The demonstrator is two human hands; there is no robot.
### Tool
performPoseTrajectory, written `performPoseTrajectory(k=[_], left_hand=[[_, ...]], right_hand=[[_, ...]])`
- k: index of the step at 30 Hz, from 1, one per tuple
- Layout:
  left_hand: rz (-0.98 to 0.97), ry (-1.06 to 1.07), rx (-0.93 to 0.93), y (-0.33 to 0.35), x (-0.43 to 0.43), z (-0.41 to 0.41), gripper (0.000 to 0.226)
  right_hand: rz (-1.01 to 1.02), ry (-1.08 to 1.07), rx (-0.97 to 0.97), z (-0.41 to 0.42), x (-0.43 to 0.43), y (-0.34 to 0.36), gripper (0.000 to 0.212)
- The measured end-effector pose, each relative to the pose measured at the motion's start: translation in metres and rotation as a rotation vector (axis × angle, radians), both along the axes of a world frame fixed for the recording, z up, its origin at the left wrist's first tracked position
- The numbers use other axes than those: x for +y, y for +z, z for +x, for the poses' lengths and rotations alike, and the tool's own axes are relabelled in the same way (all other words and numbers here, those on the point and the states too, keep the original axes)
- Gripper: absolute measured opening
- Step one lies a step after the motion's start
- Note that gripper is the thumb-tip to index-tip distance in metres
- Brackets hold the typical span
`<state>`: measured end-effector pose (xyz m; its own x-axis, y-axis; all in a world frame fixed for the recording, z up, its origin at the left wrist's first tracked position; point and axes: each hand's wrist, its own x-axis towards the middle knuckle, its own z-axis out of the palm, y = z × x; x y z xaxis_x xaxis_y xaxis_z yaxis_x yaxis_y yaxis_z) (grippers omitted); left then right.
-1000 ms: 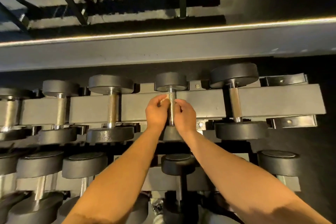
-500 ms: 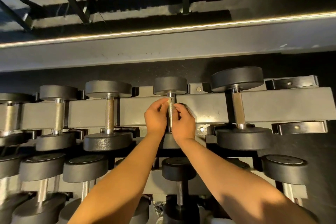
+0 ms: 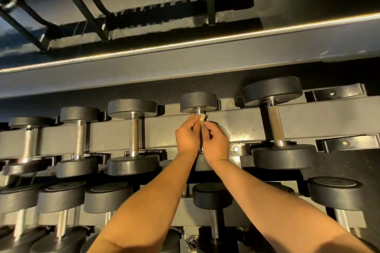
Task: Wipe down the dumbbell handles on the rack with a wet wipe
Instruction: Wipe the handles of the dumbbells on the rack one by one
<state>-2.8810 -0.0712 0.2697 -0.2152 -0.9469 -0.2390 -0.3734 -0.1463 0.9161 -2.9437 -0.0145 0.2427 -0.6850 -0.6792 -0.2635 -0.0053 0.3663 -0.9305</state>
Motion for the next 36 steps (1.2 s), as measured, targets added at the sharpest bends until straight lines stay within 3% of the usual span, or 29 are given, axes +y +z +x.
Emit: performPoseTrajectory(k=[7, 16, 36], left_hand=[[0.035, -0.056, -0.065, -0.004, 0.023, 0.016, 0.034], [-0.055, -0.067, -0.085, -0.003, -0.001, -0.001, 0.032], [-0.012, -0.068, 0.001, -0.006, 0.008, 0.022, 0.031]], right_hand=[[0.088, 0.016, 0.005, 0.009, 0.008, 0.01, 0.028], [0.084, 0.012, 0.003, 0.008, 0.009, 0.003, 0.029], [0.077, 0.026, 0.072, 0.009, 0.009, 0.004, 0.024]])
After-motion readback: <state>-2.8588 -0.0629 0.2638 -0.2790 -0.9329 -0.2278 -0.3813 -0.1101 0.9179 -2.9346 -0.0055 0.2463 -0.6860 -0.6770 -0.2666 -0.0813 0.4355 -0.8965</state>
